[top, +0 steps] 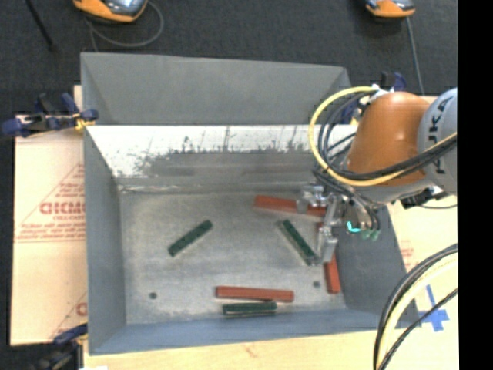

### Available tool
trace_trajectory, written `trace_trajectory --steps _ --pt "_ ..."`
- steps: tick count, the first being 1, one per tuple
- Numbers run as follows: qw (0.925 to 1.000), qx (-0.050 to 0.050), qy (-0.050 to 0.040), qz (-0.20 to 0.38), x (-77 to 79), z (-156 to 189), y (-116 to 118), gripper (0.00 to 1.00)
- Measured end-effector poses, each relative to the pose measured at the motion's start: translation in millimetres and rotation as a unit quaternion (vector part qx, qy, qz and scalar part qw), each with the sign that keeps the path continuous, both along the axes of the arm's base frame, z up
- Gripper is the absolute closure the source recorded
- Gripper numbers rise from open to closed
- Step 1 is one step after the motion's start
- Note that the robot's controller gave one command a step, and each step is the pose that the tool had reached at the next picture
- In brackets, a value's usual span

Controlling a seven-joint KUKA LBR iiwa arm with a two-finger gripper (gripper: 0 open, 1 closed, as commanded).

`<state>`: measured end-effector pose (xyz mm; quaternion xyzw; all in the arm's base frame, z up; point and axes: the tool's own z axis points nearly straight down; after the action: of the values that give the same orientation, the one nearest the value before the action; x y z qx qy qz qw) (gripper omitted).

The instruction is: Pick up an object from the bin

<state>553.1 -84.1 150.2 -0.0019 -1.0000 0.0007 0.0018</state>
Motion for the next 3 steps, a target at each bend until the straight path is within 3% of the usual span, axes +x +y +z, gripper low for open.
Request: trace_trajectory --steps 1,2,3 --pt "0.9988 -0.001 -0.0061 0.048 3.4 -80 2 0.0" --pt "0.9994 -0.001 -0.0034 0.034 -27.8 -72 -58 0.0" --pt "0.9978 -0.001 -0.0066 0.066 66.5 -78 -61 0.0"
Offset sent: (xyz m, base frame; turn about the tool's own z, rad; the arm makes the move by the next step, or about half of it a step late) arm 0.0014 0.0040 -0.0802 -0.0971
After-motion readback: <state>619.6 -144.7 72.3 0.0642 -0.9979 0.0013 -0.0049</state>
